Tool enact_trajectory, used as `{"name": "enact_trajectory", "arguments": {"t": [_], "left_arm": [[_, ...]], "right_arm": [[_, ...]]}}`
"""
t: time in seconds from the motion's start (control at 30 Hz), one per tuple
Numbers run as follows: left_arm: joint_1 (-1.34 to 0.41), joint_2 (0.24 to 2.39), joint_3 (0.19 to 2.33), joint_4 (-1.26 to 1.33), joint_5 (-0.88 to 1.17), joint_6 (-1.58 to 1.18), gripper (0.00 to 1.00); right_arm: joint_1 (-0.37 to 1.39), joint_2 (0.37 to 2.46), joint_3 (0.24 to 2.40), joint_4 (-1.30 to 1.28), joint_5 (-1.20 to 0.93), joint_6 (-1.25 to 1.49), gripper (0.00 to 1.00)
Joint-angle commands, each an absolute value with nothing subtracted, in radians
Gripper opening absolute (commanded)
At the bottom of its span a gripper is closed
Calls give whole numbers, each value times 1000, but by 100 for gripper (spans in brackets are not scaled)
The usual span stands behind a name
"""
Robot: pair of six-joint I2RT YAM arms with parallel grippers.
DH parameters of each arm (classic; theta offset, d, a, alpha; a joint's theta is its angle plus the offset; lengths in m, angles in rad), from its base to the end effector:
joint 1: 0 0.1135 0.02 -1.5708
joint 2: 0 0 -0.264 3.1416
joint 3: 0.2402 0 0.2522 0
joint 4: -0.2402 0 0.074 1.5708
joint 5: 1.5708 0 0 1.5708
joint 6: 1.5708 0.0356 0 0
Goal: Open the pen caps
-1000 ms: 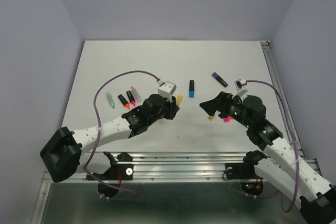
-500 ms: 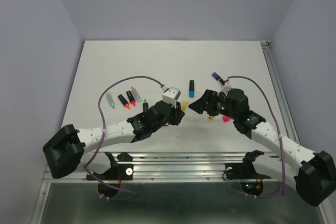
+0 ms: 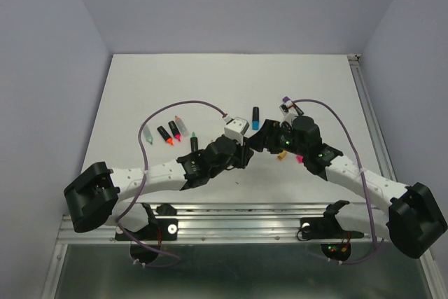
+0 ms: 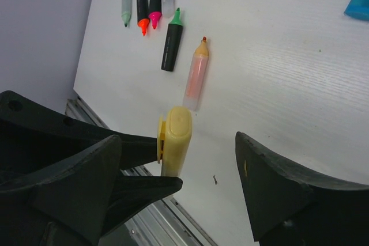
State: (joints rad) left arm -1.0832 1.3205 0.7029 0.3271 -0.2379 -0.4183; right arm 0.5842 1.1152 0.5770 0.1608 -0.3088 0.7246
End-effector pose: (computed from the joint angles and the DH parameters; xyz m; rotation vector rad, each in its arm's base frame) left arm 0.1447 -0.2550 0.2452 0.4668 1.8775 -0.8107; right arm 0.1986 0.1443 0.2368 -0.0743 2.1144 1.1297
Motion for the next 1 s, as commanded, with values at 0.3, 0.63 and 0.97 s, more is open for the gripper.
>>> {"name": "enact_trajectory", "arguments": {"t": [0.3,0.63,0.97], "left_arm": [[-1103,1321,758,376,-273,-413,0],[-1114,1312,752,364,-273,-420,0],[-1193,1286,681,256,-322,-558,0]], "right_arm": [[620,1144,652,244,-259,709,52],[621,1170,670,212,-233,690,22],[623,1170,736,106,35,725,11]]}}
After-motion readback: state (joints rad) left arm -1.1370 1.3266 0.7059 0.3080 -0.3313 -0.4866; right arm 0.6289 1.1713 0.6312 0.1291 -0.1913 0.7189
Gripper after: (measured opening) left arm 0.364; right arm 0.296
